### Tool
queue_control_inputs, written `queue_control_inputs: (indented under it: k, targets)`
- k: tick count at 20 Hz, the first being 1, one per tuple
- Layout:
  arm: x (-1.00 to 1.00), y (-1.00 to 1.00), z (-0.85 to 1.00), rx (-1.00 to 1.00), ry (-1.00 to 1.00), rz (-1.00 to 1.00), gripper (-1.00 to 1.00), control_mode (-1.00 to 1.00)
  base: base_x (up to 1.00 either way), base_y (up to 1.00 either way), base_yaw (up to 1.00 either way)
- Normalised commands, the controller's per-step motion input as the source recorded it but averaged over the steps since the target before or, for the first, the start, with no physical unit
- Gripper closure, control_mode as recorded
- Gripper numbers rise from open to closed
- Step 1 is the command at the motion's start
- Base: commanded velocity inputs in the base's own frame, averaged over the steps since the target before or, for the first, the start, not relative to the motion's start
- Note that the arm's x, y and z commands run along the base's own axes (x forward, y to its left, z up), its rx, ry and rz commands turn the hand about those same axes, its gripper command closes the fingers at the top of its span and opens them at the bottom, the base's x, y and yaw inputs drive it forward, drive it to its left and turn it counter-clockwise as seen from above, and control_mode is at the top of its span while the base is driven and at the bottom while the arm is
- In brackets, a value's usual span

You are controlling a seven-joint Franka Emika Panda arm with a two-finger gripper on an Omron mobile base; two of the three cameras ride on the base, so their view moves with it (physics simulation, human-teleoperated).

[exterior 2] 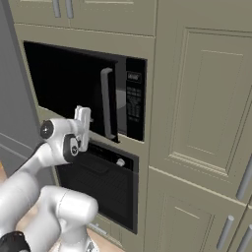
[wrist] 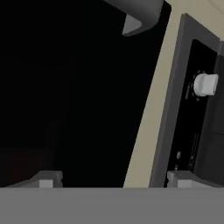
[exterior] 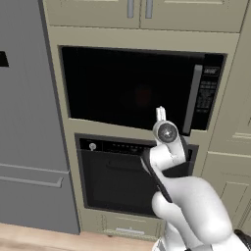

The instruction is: Place the microwavable item in the microwave. Then, close the microwave door and press the start button.

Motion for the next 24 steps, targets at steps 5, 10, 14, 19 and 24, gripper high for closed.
queue_control_inputs:
  k: [5, 10, 14, 19, 24]
  targets:
    - [0.49, -0.02, 0.20, 0.06, 0.00, 0.02, -1.00, -1.00, 0.00, 0.00, 0.00]
    - [0.44, -0.02, 0.18, 0.05, 0.00, 0.02, -1.00, -1.00, 0.00, 0.00, 0.00]
    - [0.40, -0.02, 0.10, 0.07, 0.00, 0.01, -1.00, -1.00, 0.00, 0.00, 0.00]
    - [-0.46, 0.00, 0.25, 0.06, -0.01, 0.00, -1.00, -1.00, 0.00, 0.00, 0.00]
    - [-1.00, 0.00, 0.44, 0.09, 0.00, 0.00, -1.00, -1.00, 0.00, 0.00, 0.00]
